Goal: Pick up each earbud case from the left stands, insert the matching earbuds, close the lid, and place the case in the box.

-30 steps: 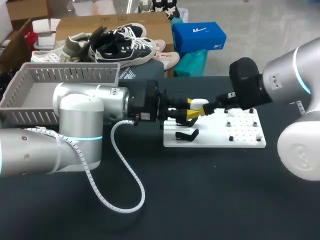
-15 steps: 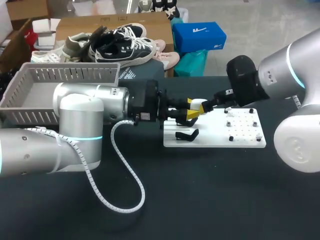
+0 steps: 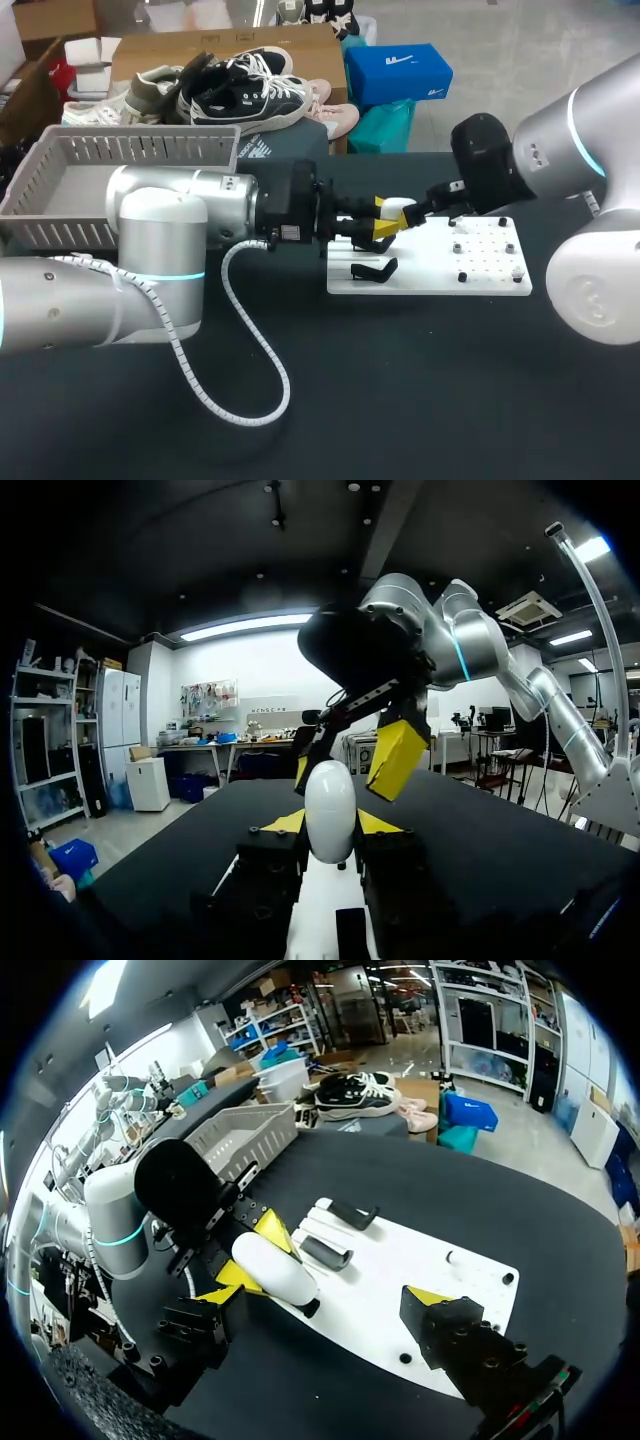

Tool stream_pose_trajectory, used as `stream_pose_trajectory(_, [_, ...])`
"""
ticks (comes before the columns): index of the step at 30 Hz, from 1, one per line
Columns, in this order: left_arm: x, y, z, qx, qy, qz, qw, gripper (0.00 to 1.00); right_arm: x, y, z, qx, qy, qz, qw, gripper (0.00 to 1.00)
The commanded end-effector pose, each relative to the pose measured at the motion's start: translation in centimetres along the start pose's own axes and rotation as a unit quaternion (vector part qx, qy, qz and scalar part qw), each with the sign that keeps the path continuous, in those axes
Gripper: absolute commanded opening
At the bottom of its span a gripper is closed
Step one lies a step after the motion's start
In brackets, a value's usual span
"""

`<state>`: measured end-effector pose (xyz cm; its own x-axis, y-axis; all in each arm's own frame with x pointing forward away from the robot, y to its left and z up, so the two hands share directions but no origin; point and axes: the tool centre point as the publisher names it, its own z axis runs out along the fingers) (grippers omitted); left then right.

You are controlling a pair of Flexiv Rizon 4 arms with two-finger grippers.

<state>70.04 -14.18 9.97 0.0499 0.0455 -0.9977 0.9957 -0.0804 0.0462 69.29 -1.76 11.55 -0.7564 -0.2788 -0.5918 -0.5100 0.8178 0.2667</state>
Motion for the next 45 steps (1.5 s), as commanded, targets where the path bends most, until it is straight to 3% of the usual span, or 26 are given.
stream_pose_trajectory(1, [0.1,0.0,0.0,0.000,-0.001,0.000,1.000,0.00,-0.2,0.0,0.2,0.004,0.002,0.000,1.000,1.00])
stream_pose_trajectory(31, [0.1,0.0,0.0,0.000,-0.001,0.000,1.000,0.00,-0.3,-0.4,0.5,0.007,0.002,0.006,1.000,1.00])
stream_pose_trajectory(45, [0.1,0.0,0.0,0.000,-0.001,0.000,1.000,0.00,-1.5,-0.3,-0.1,0.010,-0.006,0.002,1.000,1.00])
